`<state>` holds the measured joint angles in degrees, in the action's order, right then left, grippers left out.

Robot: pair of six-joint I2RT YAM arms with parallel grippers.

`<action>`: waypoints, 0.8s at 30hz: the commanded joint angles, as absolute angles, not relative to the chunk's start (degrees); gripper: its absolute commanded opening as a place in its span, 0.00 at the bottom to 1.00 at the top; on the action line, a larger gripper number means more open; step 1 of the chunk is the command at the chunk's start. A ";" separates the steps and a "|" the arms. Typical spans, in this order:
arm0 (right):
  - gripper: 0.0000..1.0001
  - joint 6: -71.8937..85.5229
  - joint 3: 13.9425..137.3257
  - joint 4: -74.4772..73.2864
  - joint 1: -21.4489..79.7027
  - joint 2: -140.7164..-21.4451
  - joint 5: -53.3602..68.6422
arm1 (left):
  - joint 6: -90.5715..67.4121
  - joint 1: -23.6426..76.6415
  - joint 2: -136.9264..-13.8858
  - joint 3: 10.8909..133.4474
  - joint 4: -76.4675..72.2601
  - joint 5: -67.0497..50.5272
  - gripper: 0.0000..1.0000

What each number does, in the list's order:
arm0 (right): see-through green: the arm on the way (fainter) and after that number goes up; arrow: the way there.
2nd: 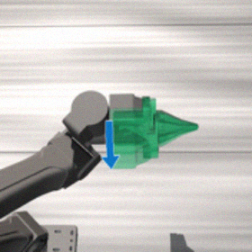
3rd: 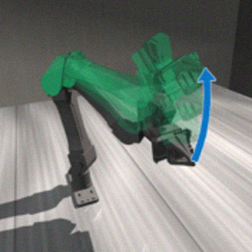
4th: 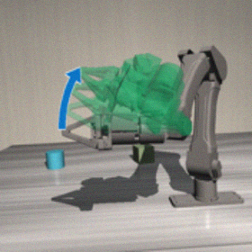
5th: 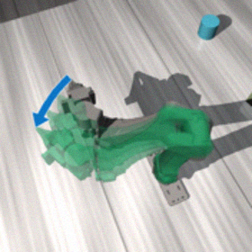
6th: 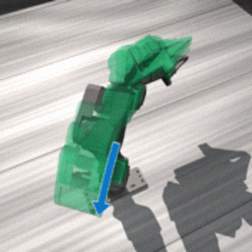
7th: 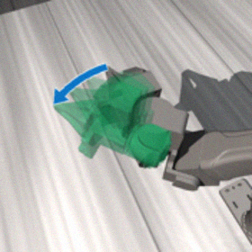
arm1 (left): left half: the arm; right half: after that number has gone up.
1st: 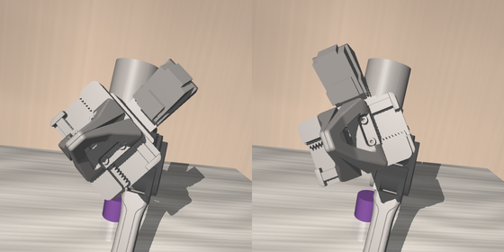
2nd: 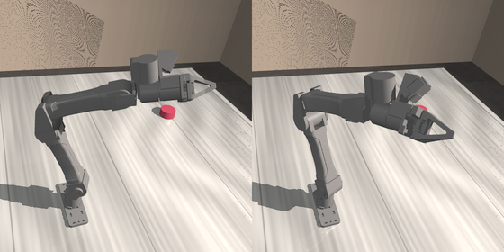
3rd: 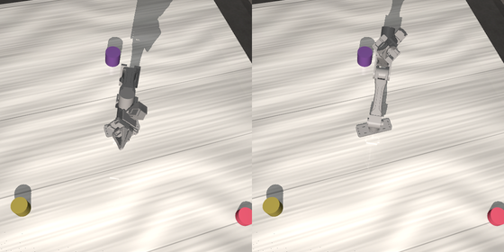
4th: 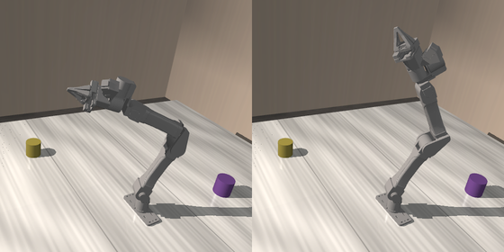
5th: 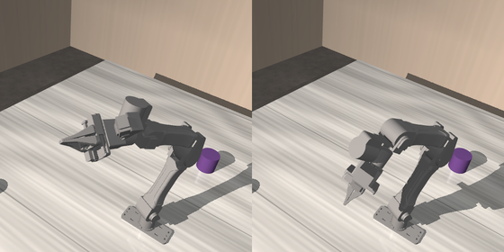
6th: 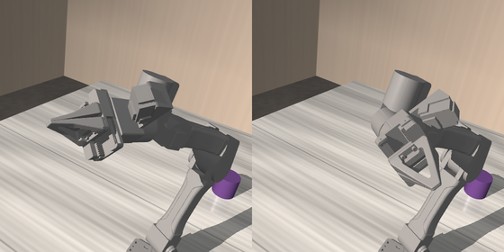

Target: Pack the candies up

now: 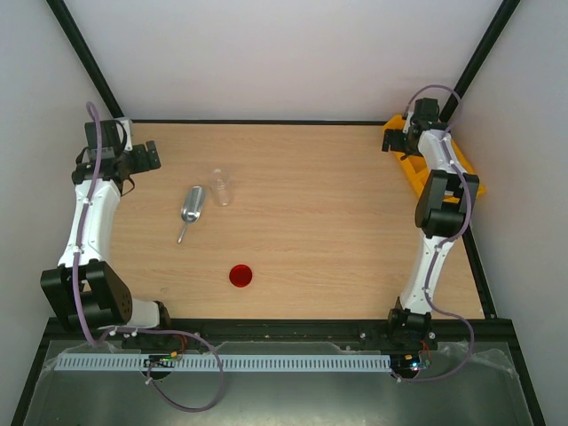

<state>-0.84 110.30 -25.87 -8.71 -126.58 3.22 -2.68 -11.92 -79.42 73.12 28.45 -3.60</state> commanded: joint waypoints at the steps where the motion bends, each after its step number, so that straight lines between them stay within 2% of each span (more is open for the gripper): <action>1: 0.99 -3.49 113.45 -28.43 -9.05 -129.27 0.52 | -1.60 -12.25 -77.58 74.69 29.92 -3.39 1.00; 13: 0.99 -5.81 115.71 -27.97 -9.06 -134.44 1.10 | -0.69 -12.24 -77.41 74.78 30.15 -2.20 1.00; 24: 0.99 -5.06 113.94 -30.90 -9.05 -134.78 10.69 | -2.29 -12.37 -77.48 73.51 29.83 -3.73 1.00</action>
